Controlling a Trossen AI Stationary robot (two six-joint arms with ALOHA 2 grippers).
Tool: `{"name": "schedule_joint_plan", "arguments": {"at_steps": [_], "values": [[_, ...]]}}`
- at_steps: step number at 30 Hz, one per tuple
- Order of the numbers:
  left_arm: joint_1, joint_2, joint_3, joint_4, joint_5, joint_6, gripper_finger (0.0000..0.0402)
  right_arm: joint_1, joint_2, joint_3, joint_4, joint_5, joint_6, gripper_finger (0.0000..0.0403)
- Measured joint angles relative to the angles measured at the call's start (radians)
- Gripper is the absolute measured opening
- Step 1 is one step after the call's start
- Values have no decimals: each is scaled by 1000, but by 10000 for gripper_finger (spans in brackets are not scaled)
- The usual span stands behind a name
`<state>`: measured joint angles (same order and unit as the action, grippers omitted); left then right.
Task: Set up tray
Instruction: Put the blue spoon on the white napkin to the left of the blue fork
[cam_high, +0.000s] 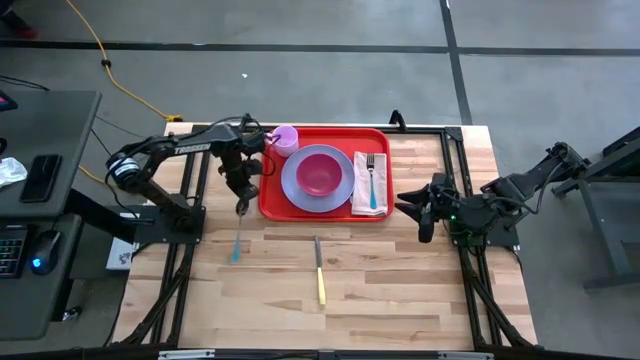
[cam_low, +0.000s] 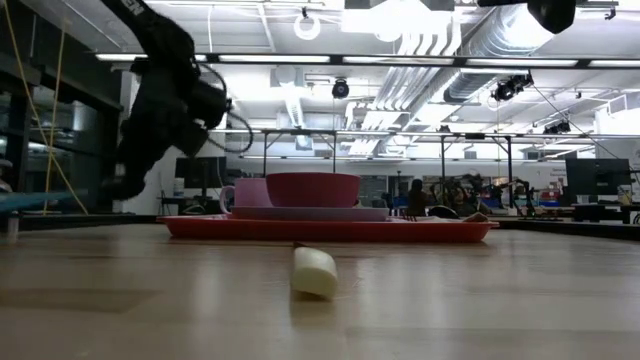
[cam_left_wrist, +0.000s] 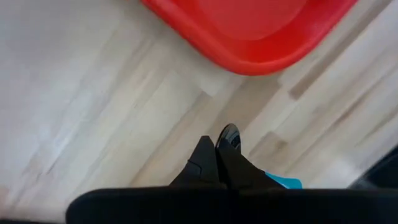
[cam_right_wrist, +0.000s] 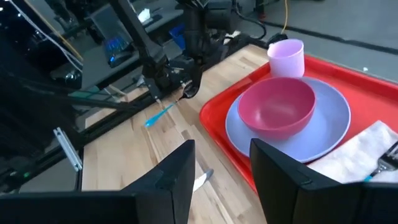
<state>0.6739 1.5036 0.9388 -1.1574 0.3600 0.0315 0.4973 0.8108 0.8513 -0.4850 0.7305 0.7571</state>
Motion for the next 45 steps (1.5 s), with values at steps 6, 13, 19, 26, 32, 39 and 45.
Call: {"name": "schedule_joint_plan", "arguments": {"at_steps": [6, 13, 19, 26, 32, 39, 45], "values": [[0, -69, 155, -61, 55, -118, 10, 0, 0, 0, 63, 53, -69, 134], [-28, -109, 417, 16, 65, -318, 10, -38, 1, 0, 164, 29, -179, 134], [-99, -108, 606, 165, -24, -487, 10, -135, 23, 0, 236, -84, -274, 134], [-211, -108, 663, 276, -224, -623, 10, -280, 120, 0, 317, -252, -381, 134], [-300, -76, 665, 355, -398, -668, 10, -396, 211, 0, 442, -407, -479, 134], [-363, -28, 664, 438, -501, -677, 10, -471, 284, 42, 401, -452, -557, 134], [-381, 2, 665, 511, -550, -691, 10, -513, 336, 109, 289, -450, -586, 134]]}}
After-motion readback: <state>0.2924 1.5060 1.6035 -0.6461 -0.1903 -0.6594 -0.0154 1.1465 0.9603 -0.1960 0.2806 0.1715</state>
